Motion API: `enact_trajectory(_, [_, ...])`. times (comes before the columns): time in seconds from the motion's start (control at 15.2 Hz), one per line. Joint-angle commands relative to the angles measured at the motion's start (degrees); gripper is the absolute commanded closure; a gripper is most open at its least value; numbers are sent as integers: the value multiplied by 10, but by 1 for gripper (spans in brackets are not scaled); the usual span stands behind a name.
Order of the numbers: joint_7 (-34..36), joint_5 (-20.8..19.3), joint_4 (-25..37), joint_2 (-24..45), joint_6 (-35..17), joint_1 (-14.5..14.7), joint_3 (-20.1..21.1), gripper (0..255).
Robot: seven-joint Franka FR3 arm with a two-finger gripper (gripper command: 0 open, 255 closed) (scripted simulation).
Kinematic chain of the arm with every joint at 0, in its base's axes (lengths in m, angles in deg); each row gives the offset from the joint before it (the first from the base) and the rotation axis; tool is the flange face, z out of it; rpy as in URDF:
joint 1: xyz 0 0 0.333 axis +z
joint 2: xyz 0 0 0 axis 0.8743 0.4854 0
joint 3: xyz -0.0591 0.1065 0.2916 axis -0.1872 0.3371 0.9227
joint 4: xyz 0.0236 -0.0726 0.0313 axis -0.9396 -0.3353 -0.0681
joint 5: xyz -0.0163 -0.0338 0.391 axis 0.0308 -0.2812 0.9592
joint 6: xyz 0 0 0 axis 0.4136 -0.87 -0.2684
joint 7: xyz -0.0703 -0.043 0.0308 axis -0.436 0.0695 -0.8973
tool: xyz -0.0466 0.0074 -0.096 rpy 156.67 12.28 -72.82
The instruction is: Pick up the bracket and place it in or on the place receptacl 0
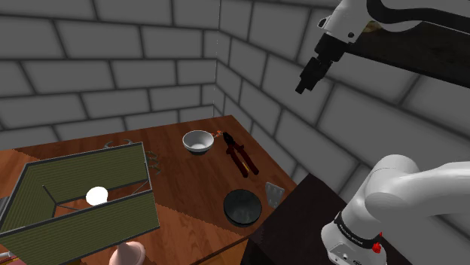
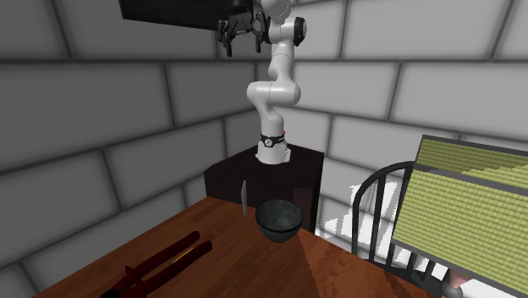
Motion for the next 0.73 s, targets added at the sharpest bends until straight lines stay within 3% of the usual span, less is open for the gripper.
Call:
enact_trajectory(0.0, [0, 0, 0, 0, 0, 0, 0, 0])
enact_trajectory(0.66, [-46, -16, -163, 29, -152, 10, 5, 0])
